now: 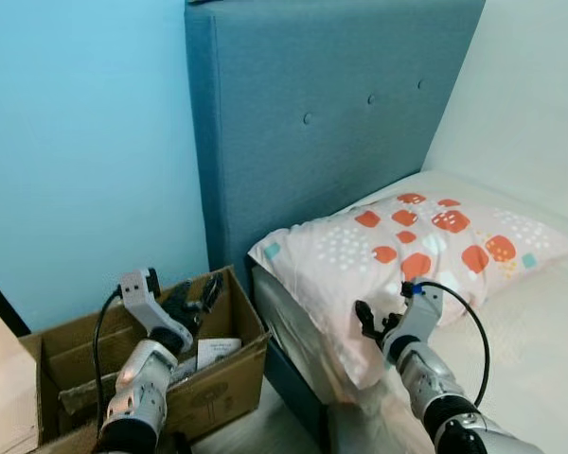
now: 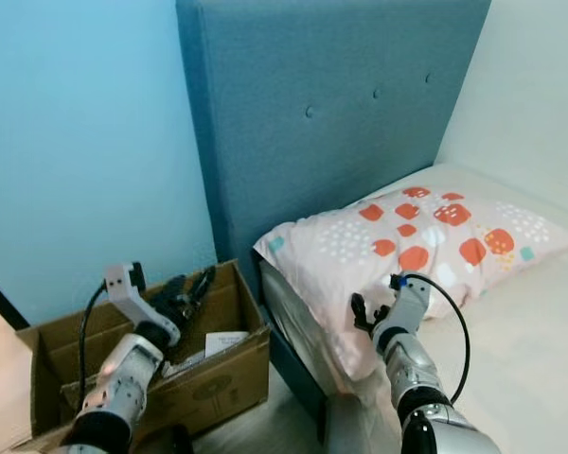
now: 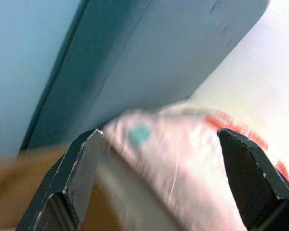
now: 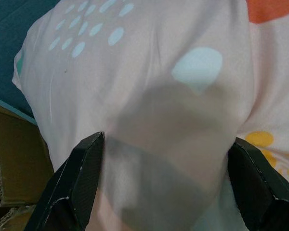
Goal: Clean up the room
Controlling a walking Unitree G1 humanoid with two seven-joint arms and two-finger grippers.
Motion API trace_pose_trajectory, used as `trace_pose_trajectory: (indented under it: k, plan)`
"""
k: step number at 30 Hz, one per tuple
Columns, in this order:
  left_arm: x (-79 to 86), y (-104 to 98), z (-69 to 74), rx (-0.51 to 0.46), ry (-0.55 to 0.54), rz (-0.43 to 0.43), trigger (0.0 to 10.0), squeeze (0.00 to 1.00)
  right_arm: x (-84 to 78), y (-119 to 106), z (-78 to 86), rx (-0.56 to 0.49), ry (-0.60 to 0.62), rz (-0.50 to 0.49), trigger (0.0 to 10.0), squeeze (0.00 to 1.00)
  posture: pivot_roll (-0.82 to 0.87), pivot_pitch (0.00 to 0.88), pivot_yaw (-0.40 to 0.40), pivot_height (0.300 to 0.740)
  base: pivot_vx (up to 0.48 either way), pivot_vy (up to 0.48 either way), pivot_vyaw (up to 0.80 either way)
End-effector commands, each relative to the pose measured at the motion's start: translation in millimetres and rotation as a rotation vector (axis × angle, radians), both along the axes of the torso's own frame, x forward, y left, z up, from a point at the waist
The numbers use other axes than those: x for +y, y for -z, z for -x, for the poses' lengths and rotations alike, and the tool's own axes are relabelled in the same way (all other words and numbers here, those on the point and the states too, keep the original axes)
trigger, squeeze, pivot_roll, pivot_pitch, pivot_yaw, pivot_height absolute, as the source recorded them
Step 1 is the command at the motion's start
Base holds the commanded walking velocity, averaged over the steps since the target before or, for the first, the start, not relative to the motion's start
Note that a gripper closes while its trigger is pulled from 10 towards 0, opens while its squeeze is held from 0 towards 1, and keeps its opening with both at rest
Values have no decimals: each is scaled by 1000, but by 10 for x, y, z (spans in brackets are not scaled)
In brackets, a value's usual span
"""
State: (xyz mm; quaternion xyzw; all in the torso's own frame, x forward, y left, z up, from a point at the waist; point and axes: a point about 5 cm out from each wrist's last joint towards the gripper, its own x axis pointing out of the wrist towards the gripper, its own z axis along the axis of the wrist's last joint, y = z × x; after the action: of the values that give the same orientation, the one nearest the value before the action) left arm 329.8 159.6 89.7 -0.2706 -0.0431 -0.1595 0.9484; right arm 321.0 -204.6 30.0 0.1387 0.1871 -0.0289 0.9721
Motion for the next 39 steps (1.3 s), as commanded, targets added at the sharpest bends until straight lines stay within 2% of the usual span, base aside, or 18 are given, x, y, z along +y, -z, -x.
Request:
trace_pose_trajectory:
  k: [1, 7, 9, 10, 11, 12, 13, 16, 19, 20, 23, 26, 27, 29, 30, 32, 36, 39]
  plan:
    - [46, 47, 13, 18, -10, -26, 10000, 0, -83, 58, 58, 42, 24, 64, 10000, 0, 18, 0, -54, 601, 0, 0, 0]
    - [24, 142, 44, 52, -5, -32, 10000, 0, -411, 127, 193, 165, 142, 307, 10000, 0, 11, 0, -51, 624, 0, 0, 0]
    - [24, 142, 44, 52, -5, -32, 10000, 0, -411, 127, 193, 165, 142, 307, 10000, 0, 11, 0, -51, 624, 0, 0, 0]
    - [5, 159, 57, 53, 4, -28, 10000, 0, -611, 116, 260, 198, 241, 371, 10000, 0, 11, 0, -50, 629, 0, 0, 0]
    - [5, 159, 57, 53, 4, -28, 10000, 0, -611, 116, 260, 198, 241, 371, 10000, 0, 11, 0, -50, 629, 0, 0, 0]
    - [-11, 173, 64, 55, 15, -21, 10000, 0, -794, 86, 321, 218, 329, 424, 10000, 0, 9, 0, -46, 634, 0, 0, 0]
    - [-25, 185, 68, 59, 26, -17, 10000, 0, -976, -8, 343, 189, 409, 442, 10000, 0, 3, 0, -43, 639, 0, 0, 0]
    - [-48, 215, 77, 71, 47, -15, 10000, 0, -1146, -223, 281, 73, 455, 435, 10000, 0, -8, 0, -37, 648, 0, 0, 0]
    - [-48, 215, 77, 71, 47, -15, 10000, 0, -1146, -223, 281, 73, 455, 435, 10000, 0, -8, 0, -37, 648, 0, 0, 0]
    - [-54, 249, 86, 88, 54, -24, 10000, 0, -1108, -325, 193, -11, 407, 401, 10000, 0, -16, 0, -34, 653, 0, 0, 0]
    - [-33, 486, 180, 206, 46, -90, 10000, 0, -557, -370, -46, -174, 41, 253, 10000, 0, -21, 0, -30, 667, 0, 0, 0]
    - [-13, 664, 296, 286, 46, -137, 10000, 0, -249, -204, -23, -130, -125, 203, 10000, 0, -15, 0, -32, 677, 0, 0, 0]
    - [-13, 664, 296, 286, 46, -137, 10000, 0, -249, -204, -23, -130, -125, 203, 10000, 0, -15, 0, -32, 677, 0, 0, 0]
    - [26, 928, 514, 407, 50, -178, 10000, 0, 57, 50, 103, -36, -278, 196, 10000, 0, -5, 0, -37, 686, 0, 0, 0]
    - [26, 928, 514, 407, 50, -178, 10000, 0, 57, 50, 103, -36, -278, 196, 10000, 0, -5, 0, -37, 686, 0, 0, 0]
    - [90, 1168, 746, 545, 22, -200, 10000, 0, 189, 245, 241, 49, -325, 188, 10000, 0, 1, 0, -41, 696, 0, 0, 0]
    - [259, 1541, 1217, 815, -91, -214, 10000, 0, 156, 587, 569, 243, -276, 211, 10000, 0, 4, 0, -49, 710, 0, 0, 0]
    - [299, 1617, 1345, 875, -123, -210, 10000, 0, 104, 685, 687, 308, -245, 228, 10000, 0, 6, 0, -53, 710, 0, 0, 0]
